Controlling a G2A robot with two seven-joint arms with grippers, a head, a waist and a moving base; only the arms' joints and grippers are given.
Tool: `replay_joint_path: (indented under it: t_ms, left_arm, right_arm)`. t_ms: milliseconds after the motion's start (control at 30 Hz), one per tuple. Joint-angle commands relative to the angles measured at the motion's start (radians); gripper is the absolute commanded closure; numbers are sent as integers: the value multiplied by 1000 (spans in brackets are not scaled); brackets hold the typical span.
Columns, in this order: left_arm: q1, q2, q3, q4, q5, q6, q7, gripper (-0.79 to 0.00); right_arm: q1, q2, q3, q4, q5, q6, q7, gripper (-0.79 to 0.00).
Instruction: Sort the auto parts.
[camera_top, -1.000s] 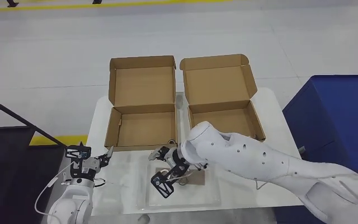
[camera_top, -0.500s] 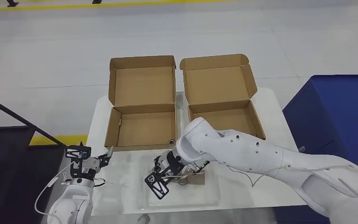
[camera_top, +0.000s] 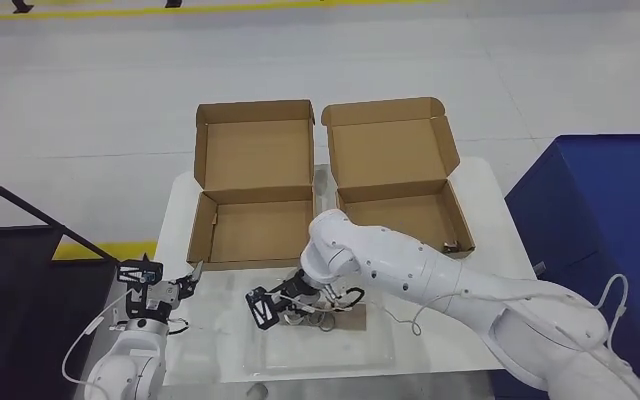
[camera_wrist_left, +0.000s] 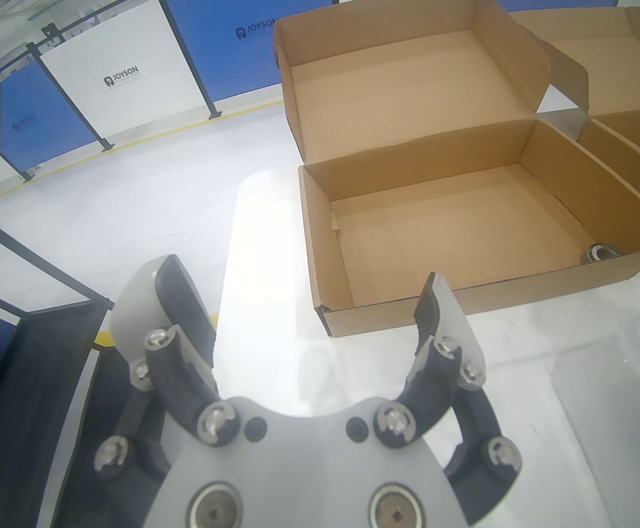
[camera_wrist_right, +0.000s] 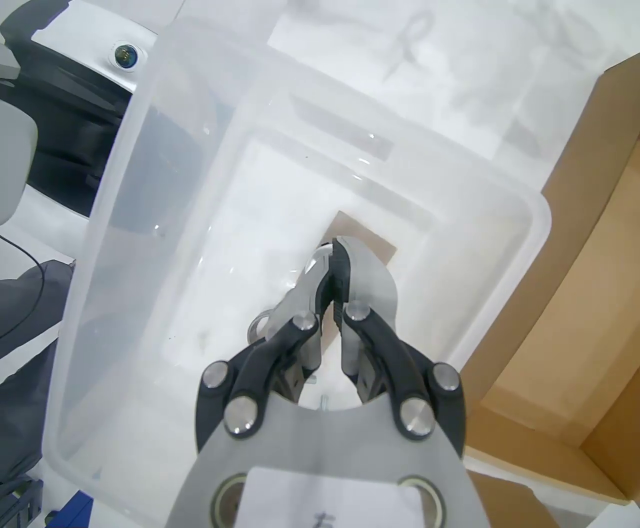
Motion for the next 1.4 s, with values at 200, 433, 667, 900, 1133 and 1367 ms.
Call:
replay_joint_path:
  t_ms: [200, 433, 667, 900, 1133, 1367]
  left_arm:
    - [0, 0, 0, 0, 0, 0, 0, -785]
    - [0, 0, 0, 0, 0, 0, 0, -785]
    - [0, 0, 0, 0, 0, 0, 0, -785]
    - [0, 0, 0, 0, 0, 0, 0, -785]
    - [0, 0, 0, 0, 0, 0, 0, -785]
    - [0, 0, 0, 0, 0, 0, 0, -785]
  right_arm:
    - [0, 1, 0, -1, 2, 0, 1, 0]
    - [-23, 2, 0, -23, -75, 68, 59, 0]
    - [-50, 4, 0, -137, -116, 249, 249, 0]
    - [-46, 0, 0, -125, -90, 264, 265, 0]
    - [-45, -25, 0, -29, -98, 191, 192, -283]
    - [-57, -63, 0, 56, -135, 141, 142, -326]
